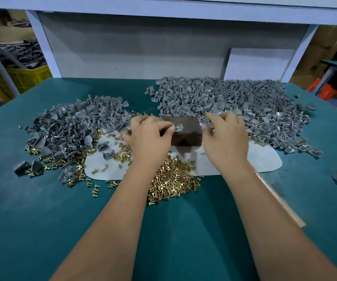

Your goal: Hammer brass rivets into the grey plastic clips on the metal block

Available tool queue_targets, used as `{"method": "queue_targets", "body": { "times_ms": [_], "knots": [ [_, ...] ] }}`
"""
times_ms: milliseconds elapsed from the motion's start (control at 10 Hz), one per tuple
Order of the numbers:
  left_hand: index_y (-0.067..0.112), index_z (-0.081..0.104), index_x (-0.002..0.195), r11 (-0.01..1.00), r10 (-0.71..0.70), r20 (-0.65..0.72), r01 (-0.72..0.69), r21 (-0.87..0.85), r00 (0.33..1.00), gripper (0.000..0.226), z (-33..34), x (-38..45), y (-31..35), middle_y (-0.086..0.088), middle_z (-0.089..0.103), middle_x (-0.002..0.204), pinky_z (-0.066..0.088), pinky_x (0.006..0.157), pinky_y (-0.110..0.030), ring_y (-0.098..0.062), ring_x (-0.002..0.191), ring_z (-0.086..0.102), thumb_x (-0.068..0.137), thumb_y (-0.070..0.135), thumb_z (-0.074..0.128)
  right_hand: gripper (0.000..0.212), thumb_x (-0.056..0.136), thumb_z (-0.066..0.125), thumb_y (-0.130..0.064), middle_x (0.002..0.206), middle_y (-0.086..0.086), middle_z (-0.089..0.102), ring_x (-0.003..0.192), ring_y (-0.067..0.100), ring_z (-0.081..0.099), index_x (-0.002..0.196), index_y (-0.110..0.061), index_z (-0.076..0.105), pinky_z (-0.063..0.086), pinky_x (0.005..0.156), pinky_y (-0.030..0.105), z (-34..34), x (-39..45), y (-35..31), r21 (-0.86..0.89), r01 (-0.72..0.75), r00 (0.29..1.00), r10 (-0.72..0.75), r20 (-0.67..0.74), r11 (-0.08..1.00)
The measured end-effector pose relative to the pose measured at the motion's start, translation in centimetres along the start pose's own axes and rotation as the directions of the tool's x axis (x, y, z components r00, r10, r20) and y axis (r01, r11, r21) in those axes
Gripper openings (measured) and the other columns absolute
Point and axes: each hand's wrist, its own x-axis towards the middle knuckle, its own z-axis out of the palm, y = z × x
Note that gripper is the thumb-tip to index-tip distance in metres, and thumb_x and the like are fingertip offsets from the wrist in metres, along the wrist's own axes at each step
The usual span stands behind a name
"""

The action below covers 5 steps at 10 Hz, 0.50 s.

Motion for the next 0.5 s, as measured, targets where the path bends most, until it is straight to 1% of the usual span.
{"method": "queue_targets", "body": {
  "times_ms": [100, 200, 300, 400, 500],
  "knots": [
    [0.037, 0.075, 0.102, 0.986, 0.049, 0.034, -0.043, -0.158, 0.998, 0.015, -0.3, -0.1, 0.2, 0.027, 0.062, 0.100, 0.012, 0.089, -0.031, -0.007, 0.115, 0.032, 0.090, 0.038, 0.067, 0.041, 0.092, 0.055, -0.036, 0.108, -0.008, 0.054, 0.103, 0.011, 0.045, 0.133, -0.029, 0.054, 0.042, 0.085, 0.032, 0.7, -0.7, -2.3, 0.361, -0.016, 0.989, -0.039, 0.145, 0.932],
    [0.036, 0.075, 0.103, 0.976, 0.069, 0.033, -0.061, -0.211, 0.997, 0.015, -0.5, -0.2, 0.4, 0.029, 0.057, 0.092, 0.013, 0.089, -0.029, -0.003, 0.110, 0.030, 0.091, 0.035, 0.066, 0.026, 0.092, 0.059, -0.023, 0.108, -0.007, 0.063, 0.101, 0.011, 0.053, 0.117, -0.026, 0.066, 0.048, 0.089, 0.036, 1.1, -0.9, -3.1, 0.539, -0.048, 0.981, -0.063, 0.186, 0.841],
    [0.038, 0.074, 0.104, 0.973, 0.044, 0.021, -0.038, -0.226, 0.999, 0.016, -0.5, -0.1, 0.3, 0.029, 0.056, 0.091, 0.017, 0.095, -0.033, -0.005, 0.113, 0.031, 0.092, 0.034, 0.066, 0.024, 0.089, 0.063, -0.016, 0.101, -0.011, 0.066, 0.092, 0.007, 0.058, 0.110, -0.026, 0.069, 0.051, 0.088, 0.037, 1.2, 0.9, -2.8, 0.544, -0.089, 0.982, -0.018, 0.188, 0.835],
    [0.035, 0.074, 0.106, 0.969, 0.036, 0.016, -0.031, -0.245, 0.999, 0.017, -0.1, 0.2, 0.0, 0.032, 0.054, 0.091, 0.024, 0.107, -0.044, -0.006, 0.114, 0.032, 0.092, 0.033, 0.064, 0.059, 0.090, 0.063, -0.020, 0.125, -0.002, 0.056, 0.113, 0.014, 0.052, 0.143, -0.031, 0.040, 0.042, 0.101, 0.036, 1.2, 3.7, -1.5, 0.541, -0.189, 0.982, 0.163, 0.096, 0.820],
    [0.037, 0.074, 0.105, 0.980, 0.023, 0.028, -0.017, -0.196, 0.999, 0.017, 0.1, 0.1, -0.2, 0.030, 0.056, 0.096, 0.018, 0.103, -0.037, -0.007, 0.117, 0.032, 0.093, 0.036, 0.063, 0.084, 0.090, 0.059, -0.035, 0.156, 0.006, 0.018, 0.142, 0.028, 0.016, 0.151, -0.037, 0.001, 0.020, 0.113, 0.045, 2.4, 3.1, 0.4, 0.152, -0.256, 0.965, 0.243, 0.097, 0.955]
  ]
}}
